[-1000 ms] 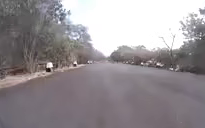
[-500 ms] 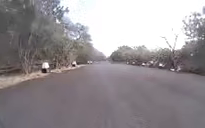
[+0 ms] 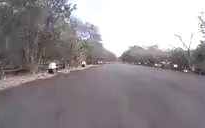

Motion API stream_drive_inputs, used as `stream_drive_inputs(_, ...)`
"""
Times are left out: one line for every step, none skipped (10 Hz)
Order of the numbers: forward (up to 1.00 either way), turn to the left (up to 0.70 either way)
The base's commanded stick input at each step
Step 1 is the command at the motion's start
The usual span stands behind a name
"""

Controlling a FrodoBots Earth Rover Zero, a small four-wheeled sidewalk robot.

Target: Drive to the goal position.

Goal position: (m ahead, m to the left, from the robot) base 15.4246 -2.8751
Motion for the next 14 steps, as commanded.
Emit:
stream_drive_inputs(0.67,0.01)
stream_drive_inputs(0.67,0.00)
stream_drive_inputs(0.67,0.00)
stream_drive_inputs(0.67,0.00)
stream_drive_inputs(0.67,0.01)
stream_drive_inputs(0.67,0.02)
stream_drive_inputs(0.67,0.00)
stream_drive_inputs(0.67,0.01)
stream_drive_inputs(0.67,0.02)
stream_drive_inputs(0.67,0.02)
stream_drive_inputs(0.67,0.02)
stream_drive_inputs(0.67,0.00)
stream_drive_inputs(0.67,0.00)
stream_drive_inputs(0.67,0.00)
